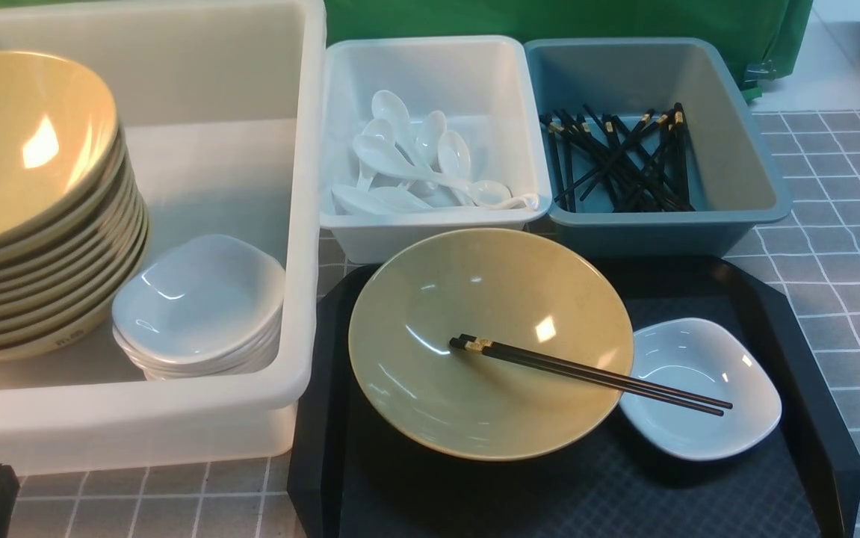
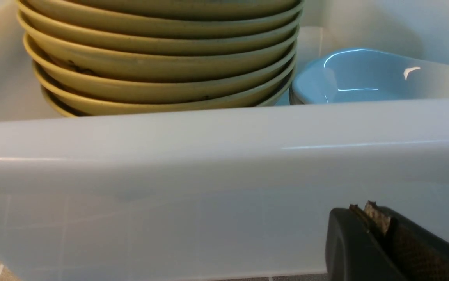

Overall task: On grey table put chopsticks spoon bowls plates into blue grey white boxes.
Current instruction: 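Grasp the chopsticks with the right gripper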

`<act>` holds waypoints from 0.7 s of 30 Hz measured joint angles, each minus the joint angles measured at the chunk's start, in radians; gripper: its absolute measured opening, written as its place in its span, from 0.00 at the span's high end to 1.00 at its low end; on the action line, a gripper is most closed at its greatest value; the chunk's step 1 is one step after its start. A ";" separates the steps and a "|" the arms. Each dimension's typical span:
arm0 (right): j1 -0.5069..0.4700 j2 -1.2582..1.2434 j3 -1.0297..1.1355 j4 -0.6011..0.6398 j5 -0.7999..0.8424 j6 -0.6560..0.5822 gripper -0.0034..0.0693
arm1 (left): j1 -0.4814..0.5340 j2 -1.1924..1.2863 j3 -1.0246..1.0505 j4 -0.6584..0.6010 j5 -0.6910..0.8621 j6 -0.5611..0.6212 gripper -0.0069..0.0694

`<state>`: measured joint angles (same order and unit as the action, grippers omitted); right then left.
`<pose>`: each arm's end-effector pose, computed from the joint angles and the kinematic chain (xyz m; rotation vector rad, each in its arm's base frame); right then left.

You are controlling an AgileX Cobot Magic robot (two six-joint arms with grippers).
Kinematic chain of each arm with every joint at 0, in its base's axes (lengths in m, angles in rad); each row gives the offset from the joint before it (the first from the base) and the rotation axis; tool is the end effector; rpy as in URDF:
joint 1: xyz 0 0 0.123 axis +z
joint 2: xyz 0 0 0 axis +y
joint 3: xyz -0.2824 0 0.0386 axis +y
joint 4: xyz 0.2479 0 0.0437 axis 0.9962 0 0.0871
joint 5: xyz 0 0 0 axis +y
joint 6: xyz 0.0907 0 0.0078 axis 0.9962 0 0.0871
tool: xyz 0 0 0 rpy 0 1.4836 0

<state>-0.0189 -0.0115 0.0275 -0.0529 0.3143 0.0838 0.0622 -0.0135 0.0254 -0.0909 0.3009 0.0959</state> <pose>0.0540 -0.0025 0.1761 0.0591 1.8125 -0.0045 0.0542 0.0009 0.1782 -0.0284 1.7950 0.0269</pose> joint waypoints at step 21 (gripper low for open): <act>0.000 0.000 0.001 0.029 -0.924 0.551 0.63 | 0.000 -0.001 0.000 0.009 -1.328 -0.115 0.92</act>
<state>-0.0189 -0.0115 0.0284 -0.0242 -0.6096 0.6350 0.0622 -0.0142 0.0254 -0.0818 -1.0269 -0.0195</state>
